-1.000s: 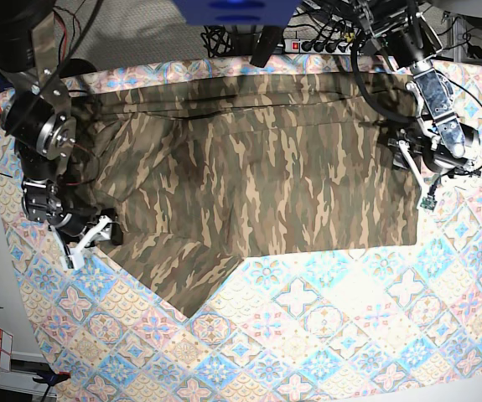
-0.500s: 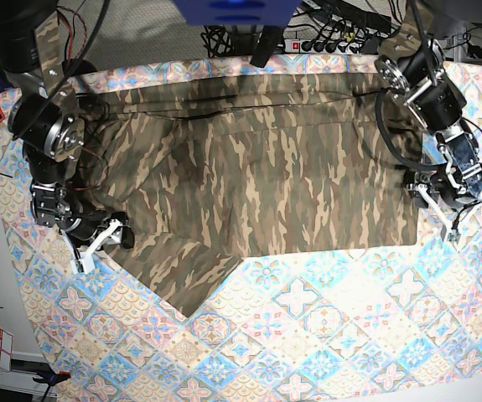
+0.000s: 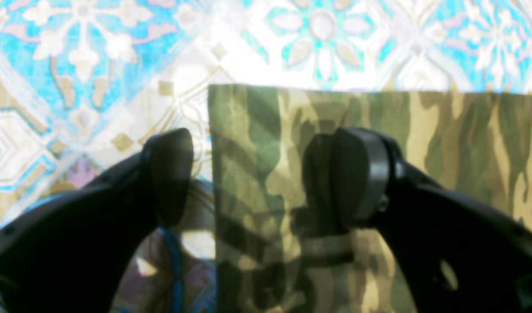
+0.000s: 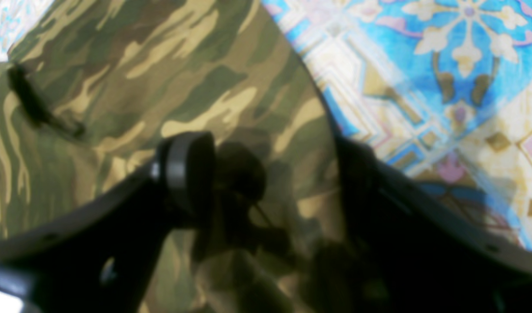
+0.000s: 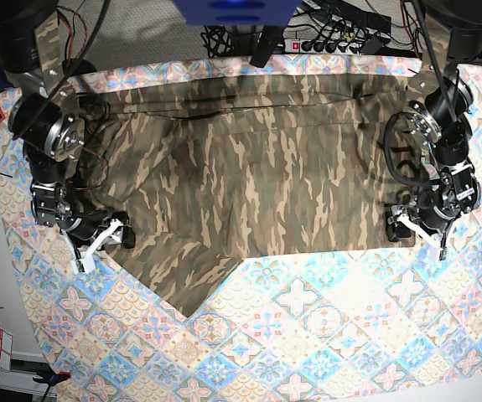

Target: Fold the T-shirt properly

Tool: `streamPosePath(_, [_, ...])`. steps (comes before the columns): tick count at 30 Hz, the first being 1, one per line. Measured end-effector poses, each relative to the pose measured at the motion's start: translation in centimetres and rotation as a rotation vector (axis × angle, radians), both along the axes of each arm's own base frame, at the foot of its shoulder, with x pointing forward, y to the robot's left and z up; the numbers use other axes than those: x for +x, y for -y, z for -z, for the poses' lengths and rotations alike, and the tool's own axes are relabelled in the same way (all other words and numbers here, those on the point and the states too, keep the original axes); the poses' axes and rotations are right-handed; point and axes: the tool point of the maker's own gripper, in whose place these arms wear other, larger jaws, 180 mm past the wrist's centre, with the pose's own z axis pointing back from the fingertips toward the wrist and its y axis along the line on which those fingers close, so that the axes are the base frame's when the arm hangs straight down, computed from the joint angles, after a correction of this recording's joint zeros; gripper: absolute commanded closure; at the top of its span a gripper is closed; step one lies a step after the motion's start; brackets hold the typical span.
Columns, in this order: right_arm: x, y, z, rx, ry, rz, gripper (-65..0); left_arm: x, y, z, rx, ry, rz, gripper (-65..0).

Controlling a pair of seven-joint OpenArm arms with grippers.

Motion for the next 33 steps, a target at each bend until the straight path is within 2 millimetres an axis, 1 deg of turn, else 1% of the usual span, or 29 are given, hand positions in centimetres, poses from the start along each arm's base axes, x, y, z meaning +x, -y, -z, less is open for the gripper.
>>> streamPosePath(1, [0.0, 0.0, 0.0, 0.0, 0.0, 0.0, -40.6, 0.1, 0.4, 0.1, 0.0, -0.006, 0.014, -46.5])
streamPosePath(2, [0.0, 0.0, 0.0, -0.001, -0.002, -0.001, -39.7, 0.1, 1.3, 0.3, -0.003, -0.016, 0.038, -46.5])
streamPosePath(3, [0.0, 0.0, 0.0, -0.002, -0.002, -0.001, -37.9, 0.1, 1.6, 0.5, 0.006, -0.022, 0.057, -46.3])
streamPosePath(5, [-0.1, 0.0, 0.2, -0.006, -0.011, -0.001, -30.7, 0.5, 2.7, 0.6, 0.023, -0.013, 0.085, -43.2])
streamPosePath(9, [-0.4, 0.0, 0.4, -0.008, -0.026, -0.006, -15.3, 0.6, 5.8, 1.4, 0.027, -0.007, 0.149, -29.2])
streamPosePath(10, [-0.5, -0.1, 0.4, -0.008, -0.031, -0.008, -11.5, 0.8, 6.2, 1.5, 0.034, 0.003, 0.153, -24.7])
streamPosePath(12, [-0.6, -0.2, 0.5, -0.007, -0.044, -0.015, -5.3, 0.7, 6.4, 1.6, 0.036, 0.011, 0.151, -16.4])
streamPosePath(14, [-0.9, -0.3, 0.7, -0.006, -0.061, -0.019, -1.8, 0.6, 6.9, 1.7, 0.025, 0.012, 0.155, -9.0])
streamPosePath(16, [-0.8, -0.3, 0.6, -0.01, -0.07, -0.024, -0.4, 0.7, 7.4, 1.7, 0.019, 0.016, 0.154, -2.9])
streamPosePath(17, [-0.7, -0.2, 0.5, -0.019, -0.074, -0.032, -0.4, 0.8, 7.6, 1.7, 0.016, 0.018, 0.157, -0.7])
streamPosePath(18, [-0.7, -0.2, 0.5, -0.032, -0.076, -0.043, -0.4, 0.8, 7.8, 1.7, 0.013, 0.017, 0.159, 0.0])
streamPosePath(22, [-0.3, 0.5, -0.2, -0.093, -0.083, -0.075, -0.4, 0.9, 7.9, 1.6, 0.006, 0.021, 0.157, 0.0])
streamPosePath(25, [-0.6, 1.5, -0.4, -0.158, -0.114, -0.106, -0.4, 1.2, 7.9, 1.4, 0.013, 0.009, 0.166, 0.0])
streamPosePath(28, [-0.8, 2.5, -0.7, -0.195, -0.108, -0.107, -0.4, 1.3, 7.9, 1.3, 0.037, -0.06, 0.2, 0.0])
streamPosePath(30, [-1.0, 3.3, -0.9, -0.244, -0.141, -0.118, -0.4, 1.6, 8.2, 1.0, 0.06, -0.097, 0.231, 0.0])
streamPosePath(33, [-0.8, 4.3, -1.6, -0.291, -0.15, -0.116, -0.4, 2.1, 8.3, 0.5, 0.079, -0.126, 0.255, 0.0])
